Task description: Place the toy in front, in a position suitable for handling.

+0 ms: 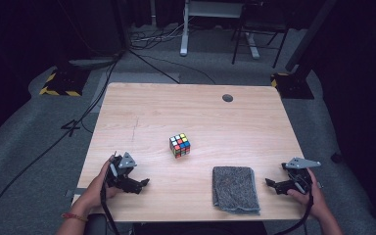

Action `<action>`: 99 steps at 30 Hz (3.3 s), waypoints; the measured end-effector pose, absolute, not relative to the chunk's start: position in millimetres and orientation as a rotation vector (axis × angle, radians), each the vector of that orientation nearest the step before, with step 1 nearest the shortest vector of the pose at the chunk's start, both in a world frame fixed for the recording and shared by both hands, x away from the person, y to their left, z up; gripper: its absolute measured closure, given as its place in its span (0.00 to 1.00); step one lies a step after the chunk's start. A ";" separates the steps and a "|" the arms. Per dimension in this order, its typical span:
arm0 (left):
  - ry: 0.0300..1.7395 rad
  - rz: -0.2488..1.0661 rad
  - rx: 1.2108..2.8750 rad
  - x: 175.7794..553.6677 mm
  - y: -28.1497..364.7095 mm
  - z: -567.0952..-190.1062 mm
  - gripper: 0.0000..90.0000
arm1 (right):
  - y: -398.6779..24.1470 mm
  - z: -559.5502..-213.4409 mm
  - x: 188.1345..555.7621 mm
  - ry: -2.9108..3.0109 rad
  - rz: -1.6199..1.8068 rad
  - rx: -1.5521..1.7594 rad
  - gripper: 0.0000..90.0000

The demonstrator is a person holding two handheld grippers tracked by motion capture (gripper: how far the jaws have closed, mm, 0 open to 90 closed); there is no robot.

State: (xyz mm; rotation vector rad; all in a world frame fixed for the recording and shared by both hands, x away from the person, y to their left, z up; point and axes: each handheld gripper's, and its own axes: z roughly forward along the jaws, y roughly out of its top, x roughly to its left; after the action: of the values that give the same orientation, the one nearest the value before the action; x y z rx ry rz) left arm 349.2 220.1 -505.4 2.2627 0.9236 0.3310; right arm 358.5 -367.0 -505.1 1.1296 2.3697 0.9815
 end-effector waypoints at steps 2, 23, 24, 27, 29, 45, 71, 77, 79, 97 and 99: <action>0.919 0.329 2.267 348.2 221.5 -505.1 0.00 | -367.1 -505.1 358.5 2.371 0.981 1.129 0.00; 0.888 0.312 2.278 345.8 227.9 -505.2 0.00 | -372.8 -503.2 359.3 2.431 1.035 1.013 0.14; 0.888 0.312 2.278 345.8 227.9 -505.2 0.00 | -373.0 -502.5 358.7 2.433 1.049 1.004 0.19; 0.888 0.313 2.278 345.7 227.9 -505.2 0.00 | -371.7 -500.4 357.5 2.442 1.062 0.981 0.19; 0.889 0.312 2.279 345.5 227.9 -505.1 0.01 | -370.8 -498.4 356.6 2.445 1.079 0.969 0.20; 0.904 0.317 2.272 344.6 227.4 -505.2 0.01 | -305.2 -458.5 329.5 2.576 1.161 0.581 0.30; 0.905 0.320 2.271 344.3 227.2 -505.2 0.01 | -256.4 -494.7 335.0 2.737 1.085 0.496 0.26; 0.908 0.322 2.269 344.1 227.1 -505.3 0.01 | -261.7 -495.0 339.2 2.725 1.082 0.518 0.26; 0.908 0.322 2.268 344.1 227.1 -505.3 0.01 | -266.1 -495.2 341.8 2.710 1.081 0.547 0.26; 0.910 0.321 2.269 344.0 226.9 -505.3 0.01 | -294.8 -496.9 358.4 2.630 1.084 0.697 0.27; 0.905 0.320 2.266 344.5 225.5 -505.6 0.01 | -297.2 -496.8 359.3 2.623 1.079 0.711 0.27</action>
State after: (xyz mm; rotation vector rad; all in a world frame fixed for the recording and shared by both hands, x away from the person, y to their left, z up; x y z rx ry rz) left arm 344.5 225.5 -505.6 2.2660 0.9054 0.3201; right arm 359.3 -297.2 -496.8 0.7107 2.6235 1.0790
